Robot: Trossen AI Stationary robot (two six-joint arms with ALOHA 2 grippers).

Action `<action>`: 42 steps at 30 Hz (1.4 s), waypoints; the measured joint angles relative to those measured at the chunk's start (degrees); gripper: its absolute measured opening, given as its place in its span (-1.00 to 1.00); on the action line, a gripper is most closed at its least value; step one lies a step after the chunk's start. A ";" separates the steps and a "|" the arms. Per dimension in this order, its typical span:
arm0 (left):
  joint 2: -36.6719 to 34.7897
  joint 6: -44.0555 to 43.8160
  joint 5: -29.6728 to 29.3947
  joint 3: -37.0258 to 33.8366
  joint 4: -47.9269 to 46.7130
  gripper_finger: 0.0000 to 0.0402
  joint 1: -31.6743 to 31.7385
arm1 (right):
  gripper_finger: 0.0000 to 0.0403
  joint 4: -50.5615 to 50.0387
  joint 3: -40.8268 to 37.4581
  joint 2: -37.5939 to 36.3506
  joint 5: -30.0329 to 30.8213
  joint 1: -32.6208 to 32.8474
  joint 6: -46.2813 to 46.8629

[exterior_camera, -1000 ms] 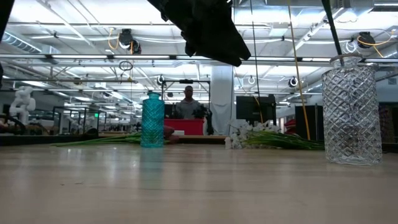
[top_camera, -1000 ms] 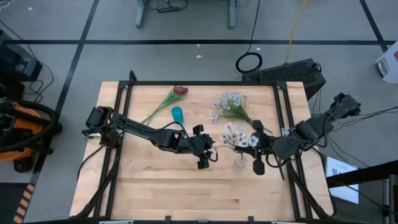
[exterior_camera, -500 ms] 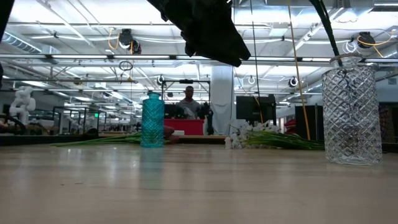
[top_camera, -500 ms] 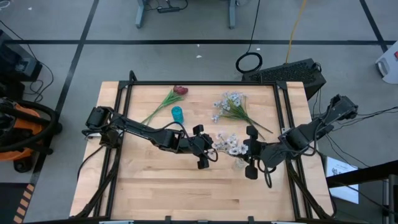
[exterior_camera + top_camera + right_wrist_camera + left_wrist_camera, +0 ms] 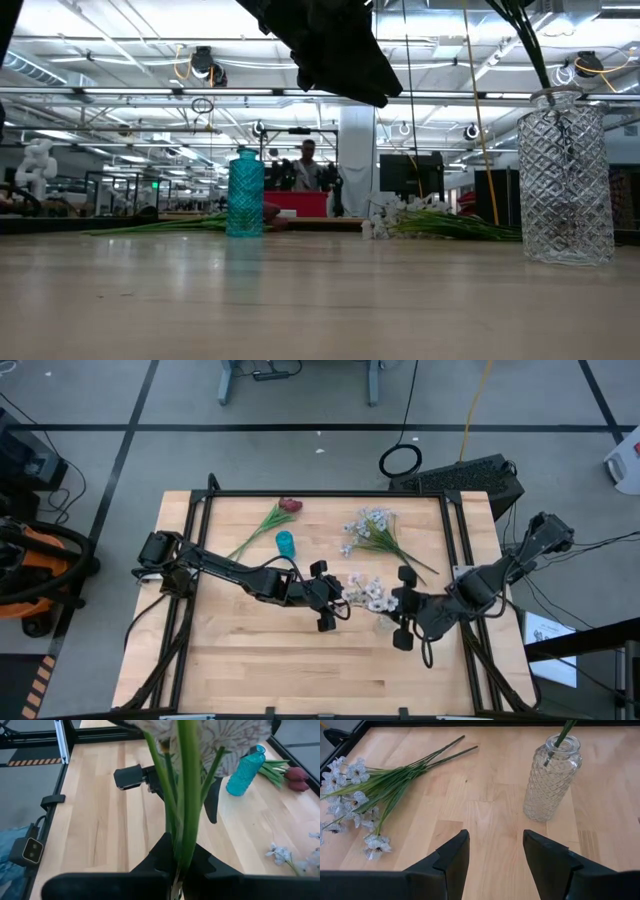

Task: Sort flowers into vase by color
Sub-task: Put the white flowers into the transparent vase

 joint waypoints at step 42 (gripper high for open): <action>0.02 -0.17 0.02 0.00 0.09 -0.04 0.00 | -0.14 -6.97 -0.04 2.32 -0.91 2.02 8.28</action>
